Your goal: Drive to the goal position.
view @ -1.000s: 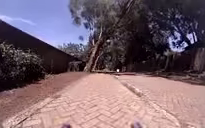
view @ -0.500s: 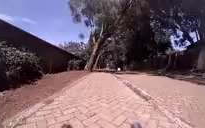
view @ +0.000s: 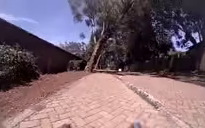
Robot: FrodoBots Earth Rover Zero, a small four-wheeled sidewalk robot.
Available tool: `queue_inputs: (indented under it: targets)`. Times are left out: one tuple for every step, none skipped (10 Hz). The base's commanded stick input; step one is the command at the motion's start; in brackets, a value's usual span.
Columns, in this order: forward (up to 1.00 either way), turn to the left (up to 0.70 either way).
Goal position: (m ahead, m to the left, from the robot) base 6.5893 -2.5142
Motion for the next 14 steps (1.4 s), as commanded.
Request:
queue_inputs:
  targets:
    - [0.70,0.00]
    - [0.70,0.00]
    - [0.70,0.00]
    - [0.70,0.00]
    - [0.70,0.00]
    - [0.70,0.00]
    - [0.70,0.00]
    - [0.70,-0.02]
    - [0.70,-0.18]
    - [0.70,-0.35]
    - [0.70,-0.35]
    - [0.70,-0.35]
    - [0.70,-0.21]
    - [0.70,-0.05]
